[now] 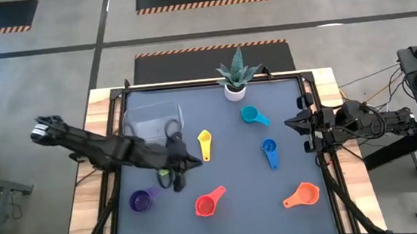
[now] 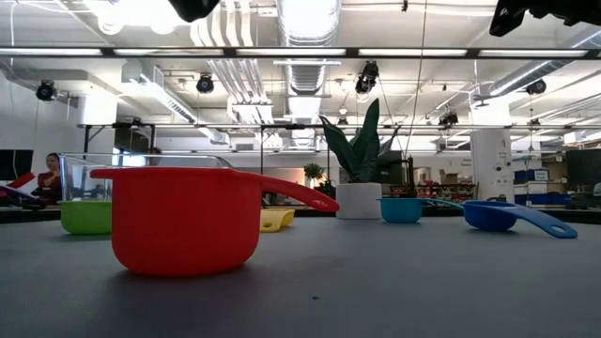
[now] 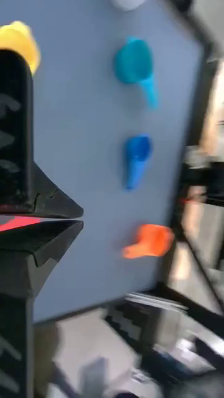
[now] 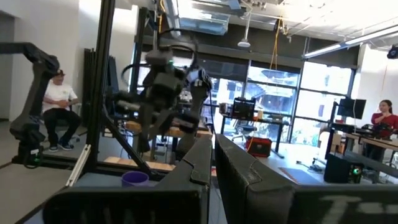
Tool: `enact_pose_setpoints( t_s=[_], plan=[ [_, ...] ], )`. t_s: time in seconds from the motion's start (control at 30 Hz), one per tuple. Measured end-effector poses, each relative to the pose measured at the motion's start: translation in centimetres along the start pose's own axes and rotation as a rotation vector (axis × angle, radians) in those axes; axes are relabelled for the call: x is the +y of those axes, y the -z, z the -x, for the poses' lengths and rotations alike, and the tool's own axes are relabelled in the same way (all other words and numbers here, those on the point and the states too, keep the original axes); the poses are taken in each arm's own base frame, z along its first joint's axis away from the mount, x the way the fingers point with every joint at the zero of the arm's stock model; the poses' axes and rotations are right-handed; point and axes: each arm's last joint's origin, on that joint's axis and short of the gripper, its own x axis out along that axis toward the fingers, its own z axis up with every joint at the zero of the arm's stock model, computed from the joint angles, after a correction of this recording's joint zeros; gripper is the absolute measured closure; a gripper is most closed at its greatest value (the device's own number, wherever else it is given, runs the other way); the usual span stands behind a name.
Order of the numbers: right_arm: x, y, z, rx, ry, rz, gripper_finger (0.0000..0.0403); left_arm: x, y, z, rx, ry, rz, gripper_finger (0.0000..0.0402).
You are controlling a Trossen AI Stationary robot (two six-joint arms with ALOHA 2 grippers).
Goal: Nest measuring cups in basket
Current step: Stack the orange measuring cup on top of the violet measuring cup
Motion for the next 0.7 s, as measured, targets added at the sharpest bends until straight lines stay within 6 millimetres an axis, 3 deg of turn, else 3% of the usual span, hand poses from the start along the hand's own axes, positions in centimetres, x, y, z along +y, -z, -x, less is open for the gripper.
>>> enact_pose_setpoints(
  t_s=[0.17, 0.47, 0.7],
  plan=[
    [0.0, 0.0, 0.0, 0.001, 0.0, -0.004, 0.0394, -2.4, 0.3, -2.5, 0.199, -0.042, -0.071, 0.0402],
    [0.0, 0.0, 0.0, 0.002, 0.0, -0.013, 0.0394, -5.7, 1.1, -6.5, 0.406, -0.014, -0.198, 0.0402],
    [0.0, 0.0, 0.0, 0.002, 0.0, -0.016, 0.0394, -6.4, 1.3, -7.2, 0.418, 0.005, -0.214, 0.0402]
  ],
)
